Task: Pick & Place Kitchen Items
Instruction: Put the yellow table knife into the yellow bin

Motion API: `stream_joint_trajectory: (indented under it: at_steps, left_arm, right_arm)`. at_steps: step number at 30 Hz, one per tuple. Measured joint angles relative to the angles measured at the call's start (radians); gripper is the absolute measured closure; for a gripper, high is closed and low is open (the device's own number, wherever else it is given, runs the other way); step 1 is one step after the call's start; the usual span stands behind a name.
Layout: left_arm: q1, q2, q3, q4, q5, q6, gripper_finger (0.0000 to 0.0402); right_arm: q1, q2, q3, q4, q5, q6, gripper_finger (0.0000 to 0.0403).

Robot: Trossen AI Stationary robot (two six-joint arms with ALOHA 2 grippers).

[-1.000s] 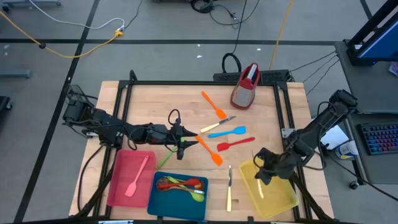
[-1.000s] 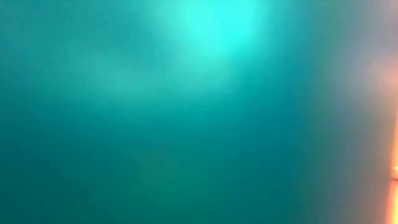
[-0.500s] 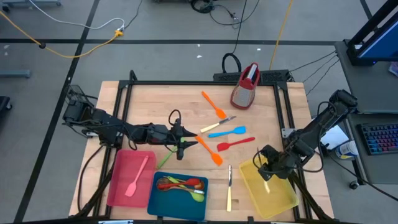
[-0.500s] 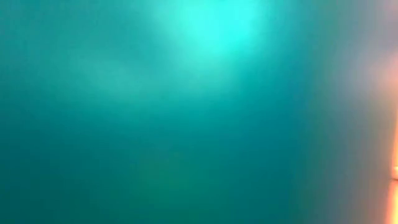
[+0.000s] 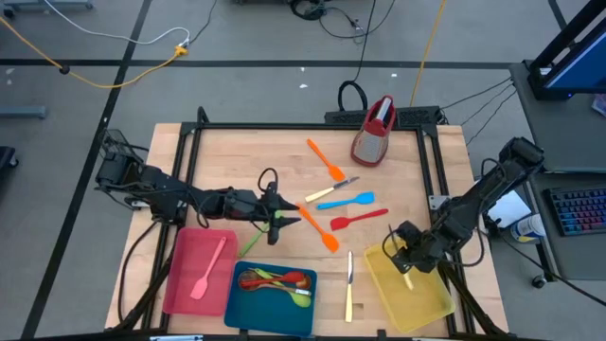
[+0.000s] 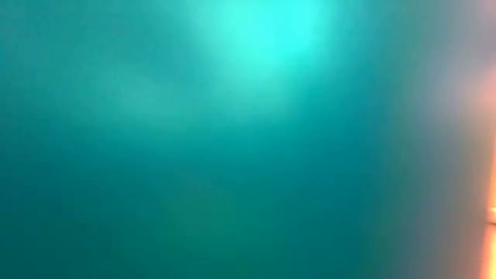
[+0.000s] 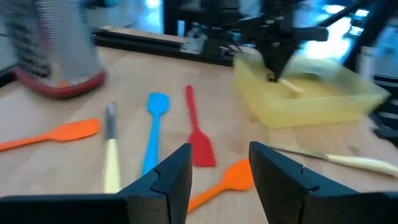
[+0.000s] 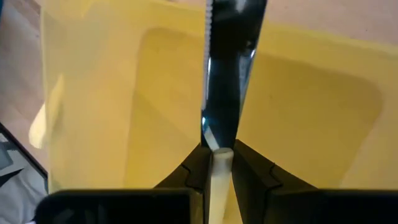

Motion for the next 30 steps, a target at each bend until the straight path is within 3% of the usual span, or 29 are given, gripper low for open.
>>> stream_joint_trajectory:
  at_steps: [6,9,12,19,30]
  left_arm:
    - [-0.039,0.000,0.000,0.012,0.289,0.077,0.0241]
    - [-0.084,0.005,0.000,-0.033,0.358,0.099,0.0241]
    - [-0.133,0.006,-0.001,-0.091,0.329,0.103,0.0241]
    - [-0.198,0.006,0.000,-0.169,0.150,0.096,0.0241]
    - [-0.202,0.113,0.000,-0.174,0.141,0.038,0.0240]
  right_arm:
    - [0.001,-0.003,-0.120,0.211,0.001,-0.009,0.0366]
    - [0.000,-0.002,-0.171,0.358,0.004,-0.020,0.0360]
    - [0.000,-0.004,-0.191,0.409,0.003,-0.043,0.0342]
    - [0.000,-0.002,-0.192,0.413,-0.002,-0.081,0.0297]
    - [0.000,0.001,-0.196,0.468,-0.051,-0.169,0.0289]
